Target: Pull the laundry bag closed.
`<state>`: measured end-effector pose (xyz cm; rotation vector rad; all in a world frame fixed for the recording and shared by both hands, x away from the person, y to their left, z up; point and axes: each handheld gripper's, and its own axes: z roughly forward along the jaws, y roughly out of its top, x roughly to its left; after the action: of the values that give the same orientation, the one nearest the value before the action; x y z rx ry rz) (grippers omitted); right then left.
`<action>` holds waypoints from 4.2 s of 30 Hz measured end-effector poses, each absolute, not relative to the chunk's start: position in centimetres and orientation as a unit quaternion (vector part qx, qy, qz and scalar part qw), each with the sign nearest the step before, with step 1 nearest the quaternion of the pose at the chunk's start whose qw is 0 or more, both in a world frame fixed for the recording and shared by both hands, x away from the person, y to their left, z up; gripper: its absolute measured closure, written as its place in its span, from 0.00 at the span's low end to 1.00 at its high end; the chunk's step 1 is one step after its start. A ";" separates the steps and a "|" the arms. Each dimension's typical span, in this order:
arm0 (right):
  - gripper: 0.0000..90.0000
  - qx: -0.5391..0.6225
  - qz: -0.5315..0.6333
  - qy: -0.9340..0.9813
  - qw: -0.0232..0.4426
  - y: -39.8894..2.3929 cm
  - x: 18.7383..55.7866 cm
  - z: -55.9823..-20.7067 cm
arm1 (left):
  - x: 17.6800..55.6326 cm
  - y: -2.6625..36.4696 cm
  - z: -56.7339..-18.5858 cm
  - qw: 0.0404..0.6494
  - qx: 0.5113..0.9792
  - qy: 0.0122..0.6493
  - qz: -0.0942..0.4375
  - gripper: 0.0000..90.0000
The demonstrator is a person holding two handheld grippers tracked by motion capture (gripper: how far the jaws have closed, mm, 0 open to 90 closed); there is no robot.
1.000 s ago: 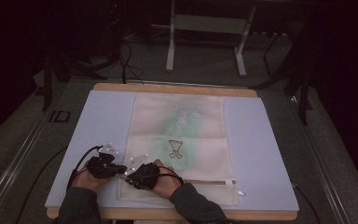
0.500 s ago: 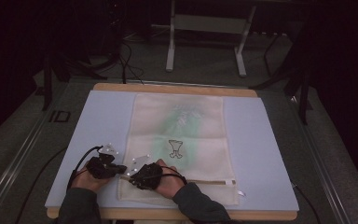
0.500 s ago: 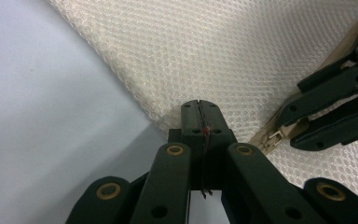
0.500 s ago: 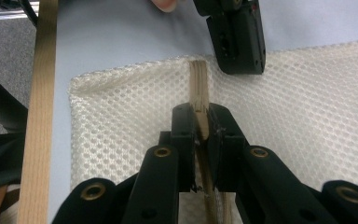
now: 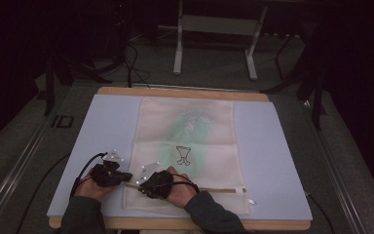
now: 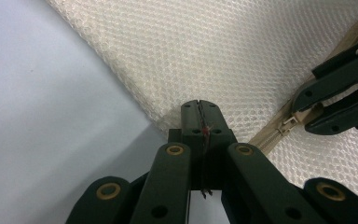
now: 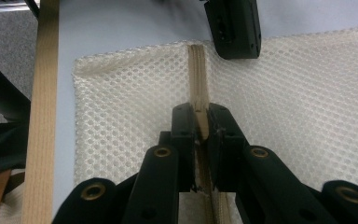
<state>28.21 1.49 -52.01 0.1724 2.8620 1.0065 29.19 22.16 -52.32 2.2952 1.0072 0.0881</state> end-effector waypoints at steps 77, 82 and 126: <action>0.91 0.070 0.302 0.949 0.061 -4.1 27.1 -51.5 | 29.1 22.0 -52.3 0.307 0.873 0.377 0.040 1.00; 0.91 0.072 0.301 0.949 0.061 -4.4 27.0 -51.5 | 29.1 22.0 -52.3 0.307 0.873 0.376 0.040 1.00; 0.91 0.086 0.292 0.950 0.061 -7.5 27.3 -51.1 | 29.1 22.0 -52.3 0.306 0.874 0.376 0.041 1.00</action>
<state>27.30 -7.49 -51.12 0.2610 2.8743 0.8842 29.09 22.00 -52.25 2.3121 0.9956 0.1076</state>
